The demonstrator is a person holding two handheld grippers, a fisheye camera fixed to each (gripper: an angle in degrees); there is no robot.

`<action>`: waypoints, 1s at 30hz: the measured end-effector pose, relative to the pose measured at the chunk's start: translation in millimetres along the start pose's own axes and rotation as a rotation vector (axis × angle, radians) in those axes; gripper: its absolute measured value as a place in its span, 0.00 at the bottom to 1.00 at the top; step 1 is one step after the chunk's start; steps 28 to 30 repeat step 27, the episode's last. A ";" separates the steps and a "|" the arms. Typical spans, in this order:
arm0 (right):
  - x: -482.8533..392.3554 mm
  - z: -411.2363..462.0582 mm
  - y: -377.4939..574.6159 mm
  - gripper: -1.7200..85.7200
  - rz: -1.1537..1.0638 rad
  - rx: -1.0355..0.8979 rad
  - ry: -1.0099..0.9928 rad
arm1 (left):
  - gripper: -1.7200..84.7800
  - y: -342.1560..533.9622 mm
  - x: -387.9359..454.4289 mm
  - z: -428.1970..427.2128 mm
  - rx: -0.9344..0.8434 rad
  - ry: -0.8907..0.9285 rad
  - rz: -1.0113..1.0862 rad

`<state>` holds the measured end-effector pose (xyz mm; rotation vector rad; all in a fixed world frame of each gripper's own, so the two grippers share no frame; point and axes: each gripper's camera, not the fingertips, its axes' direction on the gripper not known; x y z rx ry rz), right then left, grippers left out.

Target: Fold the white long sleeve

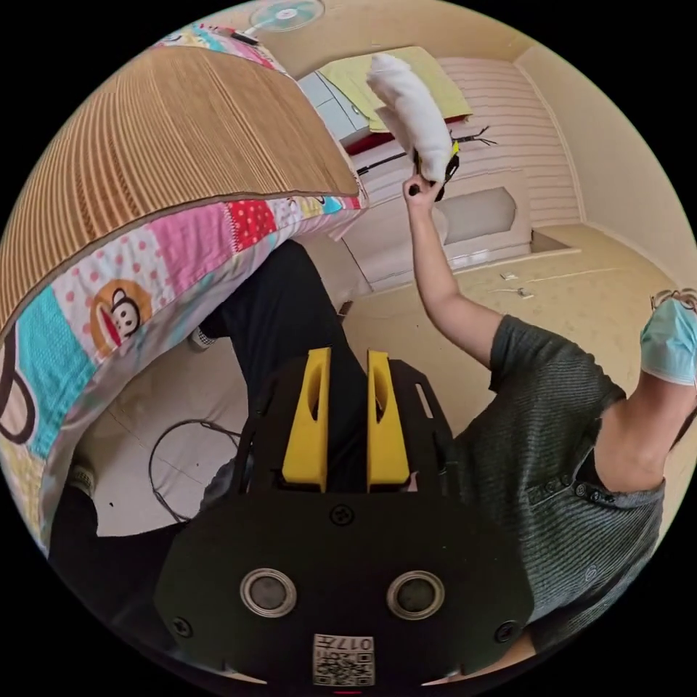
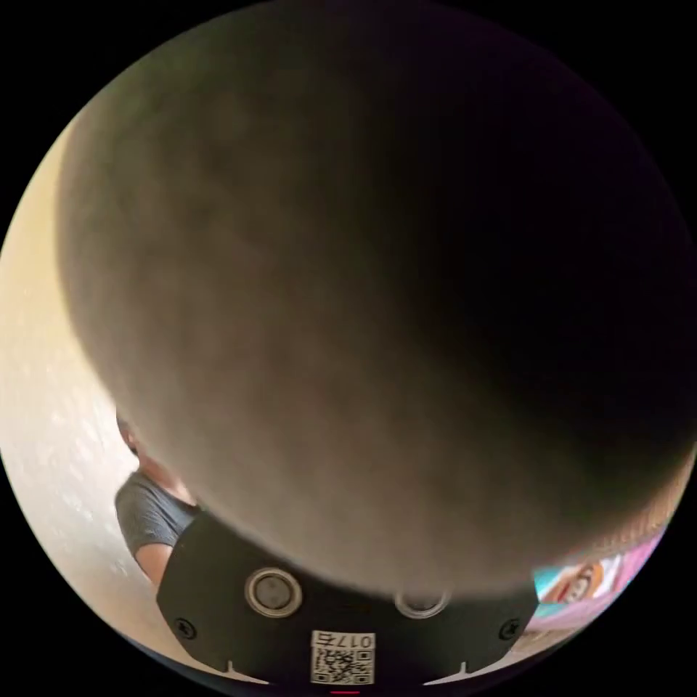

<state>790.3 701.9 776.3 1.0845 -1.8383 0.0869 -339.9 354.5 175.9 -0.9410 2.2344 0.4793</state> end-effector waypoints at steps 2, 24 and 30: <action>46.4 -74.1 -15.4 0.28 0.232 0.063 0.081 | 0.11 11.5 -9.5 -5.0 0.033 -0.006 -0.028; 31.6 131.1 339.7 0.02 0.433 -0.285 -0.138 | 0.03 184.8 83.5 -96.1 0.707 -0.611 -0.037; 40.0 156.3 357.7 0.02 0.439 -0.359 -0.081 | 0.09 227.3 119.4 -138.0 0.898 -0.884 -0.101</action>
